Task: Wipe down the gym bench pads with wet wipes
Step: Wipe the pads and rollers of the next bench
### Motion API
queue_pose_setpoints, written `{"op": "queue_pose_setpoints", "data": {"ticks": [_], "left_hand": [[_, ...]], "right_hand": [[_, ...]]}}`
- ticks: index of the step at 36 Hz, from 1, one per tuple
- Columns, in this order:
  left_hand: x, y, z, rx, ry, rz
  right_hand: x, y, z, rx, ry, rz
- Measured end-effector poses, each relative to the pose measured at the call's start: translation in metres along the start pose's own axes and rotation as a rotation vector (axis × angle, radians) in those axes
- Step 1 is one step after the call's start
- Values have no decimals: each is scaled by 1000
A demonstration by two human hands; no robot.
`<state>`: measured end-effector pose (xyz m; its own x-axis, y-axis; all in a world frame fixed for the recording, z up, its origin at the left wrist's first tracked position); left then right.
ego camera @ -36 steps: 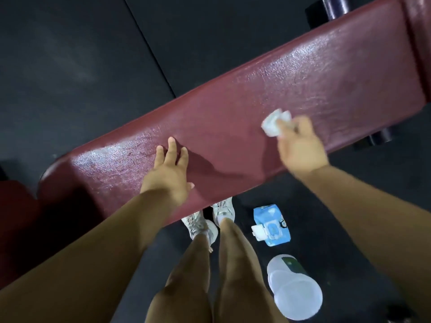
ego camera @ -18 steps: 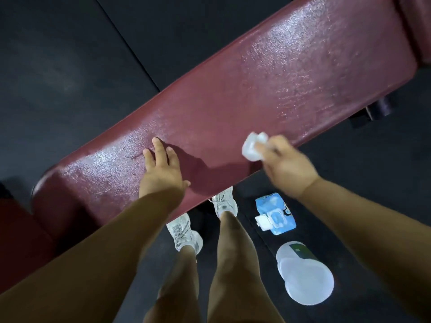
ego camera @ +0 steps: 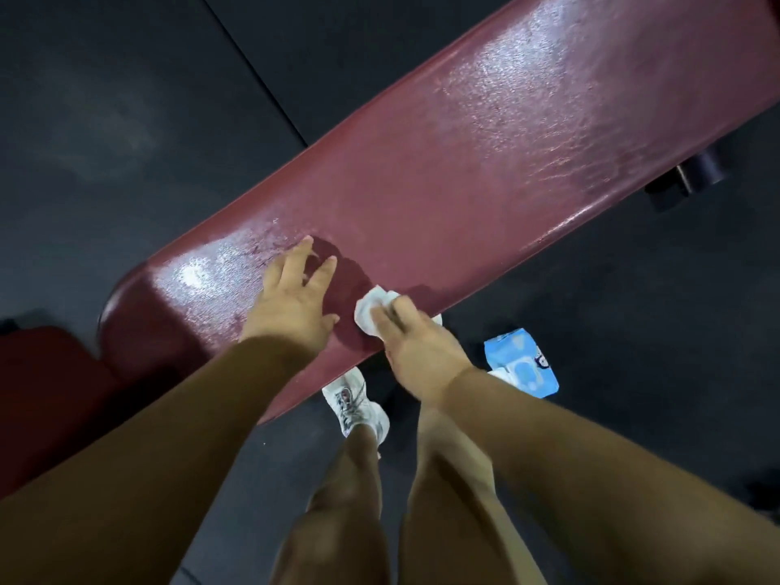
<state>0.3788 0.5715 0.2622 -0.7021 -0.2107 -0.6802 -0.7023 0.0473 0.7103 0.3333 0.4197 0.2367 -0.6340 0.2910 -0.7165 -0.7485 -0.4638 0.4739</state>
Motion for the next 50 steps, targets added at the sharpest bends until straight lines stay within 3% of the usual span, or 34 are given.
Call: {"op": "queue_pose_setpoints", "data": {"ticks": [4, 7, 8, 13, 15, 18, 21, 23, 29, 33, 35, 40, 42, 44, 48, 50], "left_hand": [[7, 18, 34, -82, 34, -29], [12, 27, 61, -131, 81, -62], [15, 30, 68, -141, 89, -66], [22, 33, 84, -114, 68, -55], [23, 32, 85, -113, 89, -53], [24, 31, 85, -95, 121, -70], [22, 31, 89, -71, 143, -88], [19, 32, 93, -71, 136, -105], [21, 39, 124, -216, 187, -137], [24, 40, 128, -205, 201, -118], [23, 40, 128, -202, 231, -117], [23, 39, 127, -192, 223, -115], [23, 40, 128, -188, 225, -110], [22, 40, 129, -191, 248, -108], [18, 40, 131, -217, 282, -126], [16, 41, 135, -262, 292, -145]], "right_hand": [[-28, -4, -18, -155, 153, 10], [-69, -10, -56, 141, 217, -229], [-73, -11, -64, 215, 132, -318], [-44, -16, -35, 442, -27, -484], [-12, -19, -1, 362, -32, -449], [33, -22, 51, 83, -63, -228], [48, -18, 75, -249, 148, -97], [32, -31, 66, -274, 134, -37], [-77, -80, -18, 300, 126, -437], [-68, -86, 0, 447, 85, -447], [-36, -81, 35, 280, 86, -391], [24, -63, 88, -454, 292, 41], [2, -74, 89, -600, 370, 48], [-32, -103, 70, -438, 366, 10], [-108, -149, 19, 84, 298, -314], [-111, -155, 14, 261, 225, -388]]}}
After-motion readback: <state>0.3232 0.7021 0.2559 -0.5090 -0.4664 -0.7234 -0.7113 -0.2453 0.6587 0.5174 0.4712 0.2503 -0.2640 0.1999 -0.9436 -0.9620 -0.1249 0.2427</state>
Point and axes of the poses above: each hand's wrist, its own y-axis away from the middle knuckle, its own x-axis out of the palm, z = x × y, the point moved 5 cm from there along -y, towards the middle knuckle
